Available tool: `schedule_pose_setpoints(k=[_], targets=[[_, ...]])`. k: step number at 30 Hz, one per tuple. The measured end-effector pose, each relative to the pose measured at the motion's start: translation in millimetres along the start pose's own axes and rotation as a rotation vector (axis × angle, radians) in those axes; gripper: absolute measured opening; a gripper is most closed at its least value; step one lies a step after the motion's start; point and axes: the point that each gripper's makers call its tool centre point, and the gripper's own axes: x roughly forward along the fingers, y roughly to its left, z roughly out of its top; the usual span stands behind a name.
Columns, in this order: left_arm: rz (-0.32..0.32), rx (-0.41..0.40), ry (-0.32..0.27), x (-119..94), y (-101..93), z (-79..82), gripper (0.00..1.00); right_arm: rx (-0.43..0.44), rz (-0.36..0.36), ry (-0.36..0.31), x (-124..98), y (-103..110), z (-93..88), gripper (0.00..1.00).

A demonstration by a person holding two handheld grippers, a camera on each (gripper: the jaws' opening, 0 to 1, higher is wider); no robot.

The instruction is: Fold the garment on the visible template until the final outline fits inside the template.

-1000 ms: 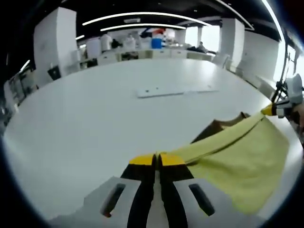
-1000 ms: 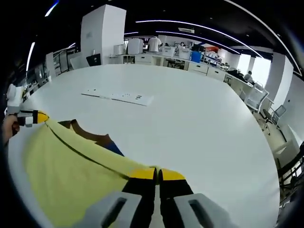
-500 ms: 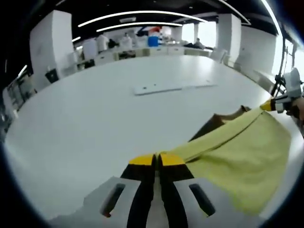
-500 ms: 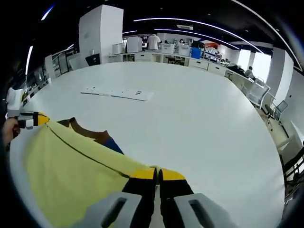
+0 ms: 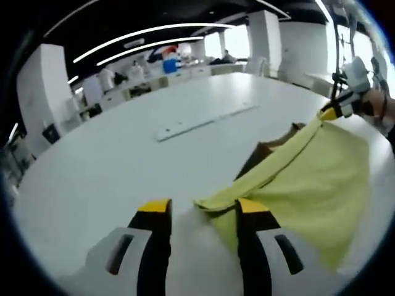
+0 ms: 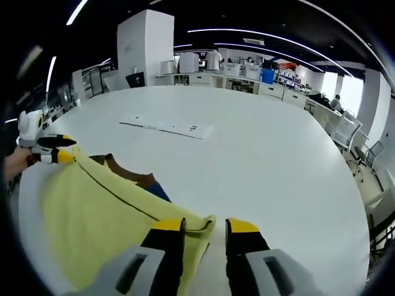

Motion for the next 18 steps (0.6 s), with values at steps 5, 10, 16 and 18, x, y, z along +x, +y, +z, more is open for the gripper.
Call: schedule_pose_setpoints(k=[5,10,16,18], targets=[[-0.035,0.082,0.008,-3.9,-2.5,-8.6,0.42,-0.127,0.007,0.013,-3.6,0.3,-0.8,0.29],[-0.023,0.087,0.029,5.4,0.4,-12.9,0.39,-0.108,-0.007,0.018,2.4,-3.2,-3.8,0.28],[0.004,0.066,0.011,20.1,5.3,-2.5,0.32,-0.052,0.011,-0.034,15.0,-5.0,5.2,0.25],[0.020,0.028,0.011,25.7,8.3,-1.7,0.31,-0.004,0.011,-0.047,18.5,-7.8,6.6,0.24]])
